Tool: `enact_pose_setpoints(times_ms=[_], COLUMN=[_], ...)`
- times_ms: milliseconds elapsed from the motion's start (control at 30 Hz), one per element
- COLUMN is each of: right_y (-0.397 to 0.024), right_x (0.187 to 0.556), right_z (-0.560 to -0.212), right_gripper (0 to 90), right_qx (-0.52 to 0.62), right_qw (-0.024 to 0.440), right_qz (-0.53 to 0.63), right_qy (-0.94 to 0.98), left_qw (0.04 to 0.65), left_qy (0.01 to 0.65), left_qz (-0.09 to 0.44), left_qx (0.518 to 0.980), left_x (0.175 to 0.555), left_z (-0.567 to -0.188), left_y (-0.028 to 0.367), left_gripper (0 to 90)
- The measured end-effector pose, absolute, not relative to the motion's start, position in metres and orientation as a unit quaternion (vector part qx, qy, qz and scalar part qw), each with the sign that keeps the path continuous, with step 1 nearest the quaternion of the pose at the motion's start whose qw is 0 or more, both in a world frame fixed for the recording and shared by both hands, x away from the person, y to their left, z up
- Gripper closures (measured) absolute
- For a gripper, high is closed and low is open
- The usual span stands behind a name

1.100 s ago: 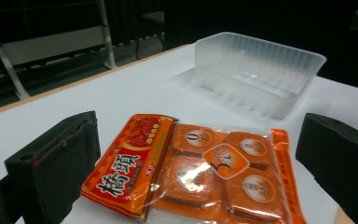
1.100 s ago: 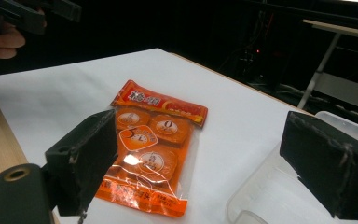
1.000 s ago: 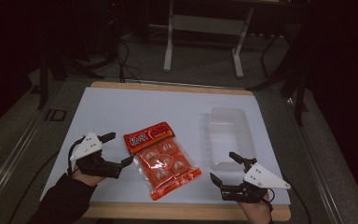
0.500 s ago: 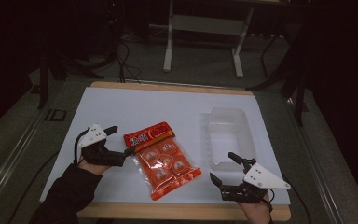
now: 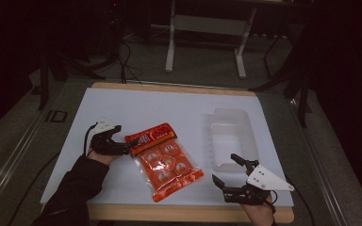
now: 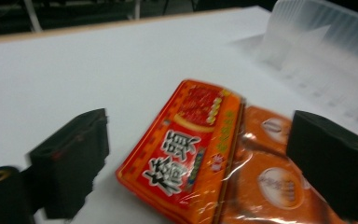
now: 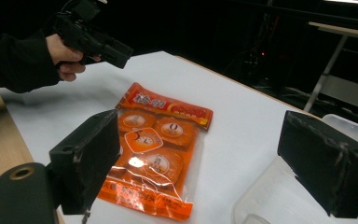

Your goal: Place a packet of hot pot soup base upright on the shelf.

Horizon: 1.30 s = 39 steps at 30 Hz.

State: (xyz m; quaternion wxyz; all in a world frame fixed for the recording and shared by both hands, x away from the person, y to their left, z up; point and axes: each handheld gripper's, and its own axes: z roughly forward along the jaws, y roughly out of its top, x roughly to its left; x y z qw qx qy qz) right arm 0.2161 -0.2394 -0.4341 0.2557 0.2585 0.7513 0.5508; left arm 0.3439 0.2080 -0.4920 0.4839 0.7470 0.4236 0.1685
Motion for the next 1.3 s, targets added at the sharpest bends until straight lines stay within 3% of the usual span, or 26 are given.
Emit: enact_pose_setpoints(times_ms=[367, 767, 1033, 1300], right_y=[-0.239, -0.238, -0.237, -0.236], right_x=[0.217, 0.217, 0.218, 0.218], right_z=[-0.435, -0.436, -0.437, -0.437], right_gripper=[13.2, 13.3, 13.4, 13.5], right_qx=[0.257, 0.256, 0.255, 0.255], right_qw=[0.254, 0.251, 0.247, 0.246], right_qz=[0.545, 0.543, 0.542, 0.541], right_qy=[0.757, 0.759, 0.762, 0.763], left_qw=[0.438, 0.416, 0.43, 0.413], left_qy=[0.479, 0.489, 0.472, 0.503], left_qz=[0.139, 0.088, 0.059, 0.083], left_qx=[0.748, 0.762, 0.768, 0.754], left_x=[0.372, 0.378, 0.376, 0.375], left_z=[-0.522, -0.539, -0.54, -0.54], left_y=[0.209, 0.205, 0.199, 0.191], left_gripper=[17.9, 30.3, 47.0, 65.4])
